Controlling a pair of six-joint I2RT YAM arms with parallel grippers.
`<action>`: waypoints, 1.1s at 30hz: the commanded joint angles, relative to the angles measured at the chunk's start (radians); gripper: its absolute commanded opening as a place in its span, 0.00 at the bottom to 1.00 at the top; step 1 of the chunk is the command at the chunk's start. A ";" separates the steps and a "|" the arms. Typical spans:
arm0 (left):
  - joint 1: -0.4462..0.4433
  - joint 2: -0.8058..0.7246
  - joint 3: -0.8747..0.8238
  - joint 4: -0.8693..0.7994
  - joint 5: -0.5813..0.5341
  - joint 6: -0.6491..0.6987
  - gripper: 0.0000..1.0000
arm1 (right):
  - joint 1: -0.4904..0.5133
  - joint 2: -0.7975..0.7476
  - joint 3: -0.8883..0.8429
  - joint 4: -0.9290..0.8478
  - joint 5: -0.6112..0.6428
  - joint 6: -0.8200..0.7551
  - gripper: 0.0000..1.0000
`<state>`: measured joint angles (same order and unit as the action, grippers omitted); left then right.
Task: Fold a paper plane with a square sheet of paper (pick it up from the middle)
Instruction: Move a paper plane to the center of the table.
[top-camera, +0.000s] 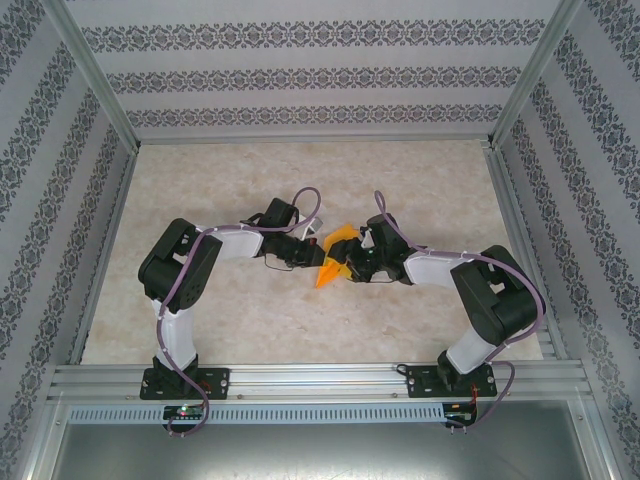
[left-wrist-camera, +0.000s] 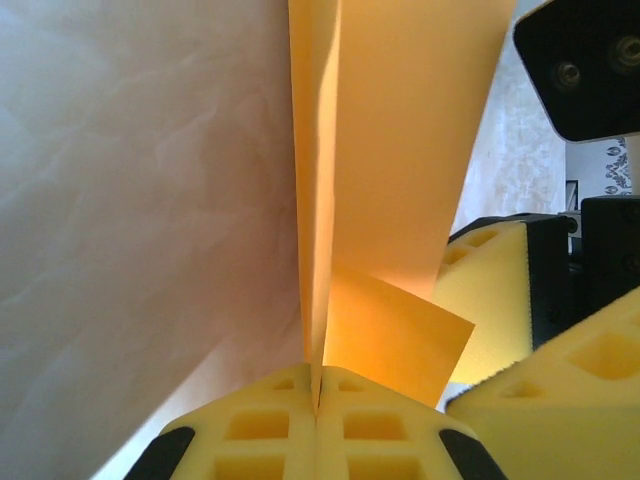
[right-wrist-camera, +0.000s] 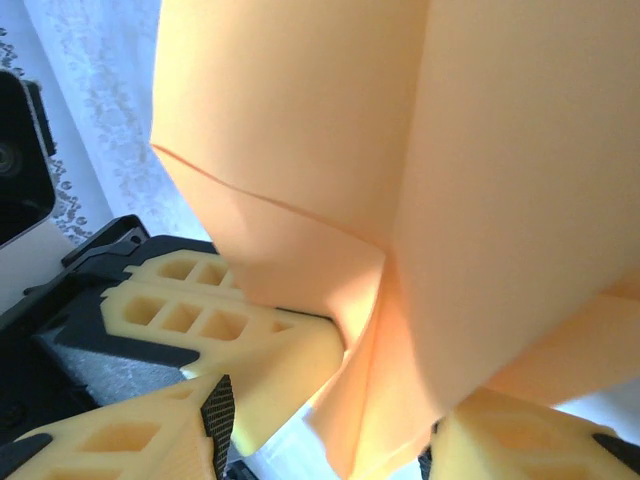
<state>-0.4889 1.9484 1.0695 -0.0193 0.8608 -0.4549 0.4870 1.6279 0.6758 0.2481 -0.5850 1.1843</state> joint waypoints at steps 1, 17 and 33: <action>0.007 -0.016 -0.018 0.044 0.029 -0.017 0.00 | 0.005 0.017 -0.013 0.060 -0.025 0.023 0.51; 0.019 -0.025 -0.040 0.132 0.083 -0.108 0.00 | 0.022 0.007 0.019 -0.145 0.049 -0.095 0.30; 0.018 -0.031 -0.057 0.158 0.095 -0.128 0.00 | 0.031 0.027 0.044 -0.044 0.018 -0.050 0.24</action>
<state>-0.4774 1.9484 1.0248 0.0990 0.9352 -0.5777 0.5068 1.6451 0.6937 0.1768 -0.5583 1.1240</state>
